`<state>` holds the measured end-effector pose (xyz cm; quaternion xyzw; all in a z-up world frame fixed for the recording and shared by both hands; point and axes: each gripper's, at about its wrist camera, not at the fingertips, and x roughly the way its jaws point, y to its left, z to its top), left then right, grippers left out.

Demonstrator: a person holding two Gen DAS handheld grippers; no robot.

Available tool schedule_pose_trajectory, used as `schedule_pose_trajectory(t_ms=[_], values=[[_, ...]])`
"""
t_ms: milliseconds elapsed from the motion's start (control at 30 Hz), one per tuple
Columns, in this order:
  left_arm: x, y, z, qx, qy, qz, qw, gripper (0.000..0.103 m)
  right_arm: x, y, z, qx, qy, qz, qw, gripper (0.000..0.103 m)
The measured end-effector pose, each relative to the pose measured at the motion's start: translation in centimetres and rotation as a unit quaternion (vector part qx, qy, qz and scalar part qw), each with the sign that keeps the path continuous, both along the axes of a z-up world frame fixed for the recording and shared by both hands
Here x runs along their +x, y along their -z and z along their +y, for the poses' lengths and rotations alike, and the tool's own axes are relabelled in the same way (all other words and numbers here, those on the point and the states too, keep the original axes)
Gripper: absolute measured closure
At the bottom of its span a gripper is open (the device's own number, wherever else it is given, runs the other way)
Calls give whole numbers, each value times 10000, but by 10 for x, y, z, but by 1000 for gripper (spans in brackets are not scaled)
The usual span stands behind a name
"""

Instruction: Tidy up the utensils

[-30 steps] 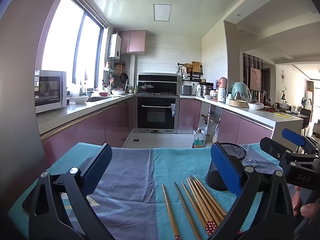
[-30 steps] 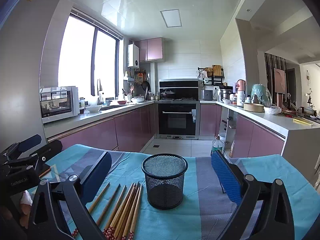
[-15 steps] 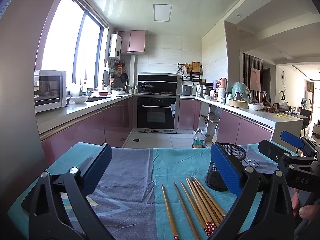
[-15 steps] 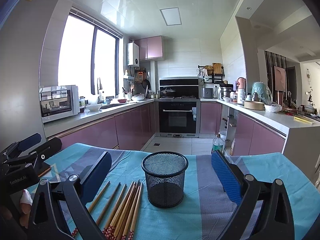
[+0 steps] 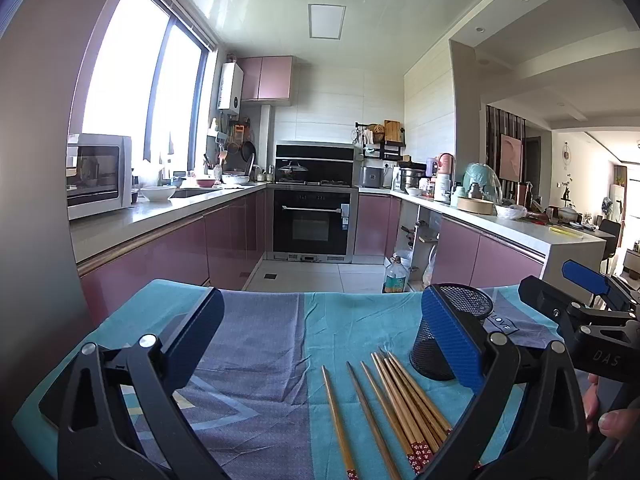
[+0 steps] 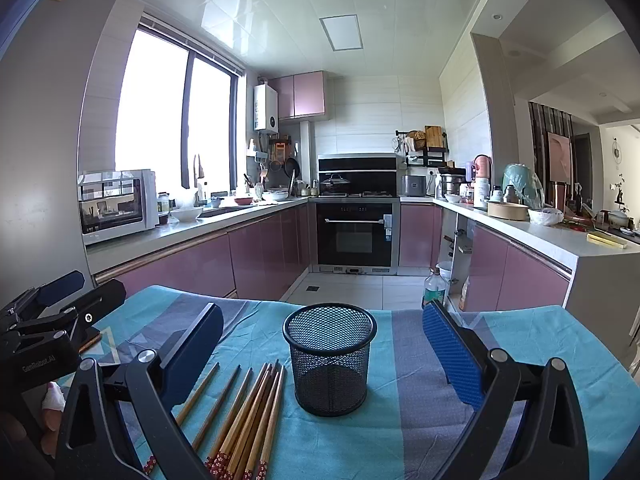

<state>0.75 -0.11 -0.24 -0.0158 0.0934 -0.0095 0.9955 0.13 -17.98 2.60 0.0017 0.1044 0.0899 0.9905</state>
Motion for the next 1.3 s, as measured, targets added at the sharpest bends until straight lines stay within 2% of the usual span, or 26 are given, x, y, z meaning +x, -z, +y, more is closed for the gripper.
schedule_pose_trajectory(t_ms=[1300], values=[[5, 4, -1, -31, 81, 101, 9999, 6, 4, -1, 1, 16, 1, 52, 10000, 7]])
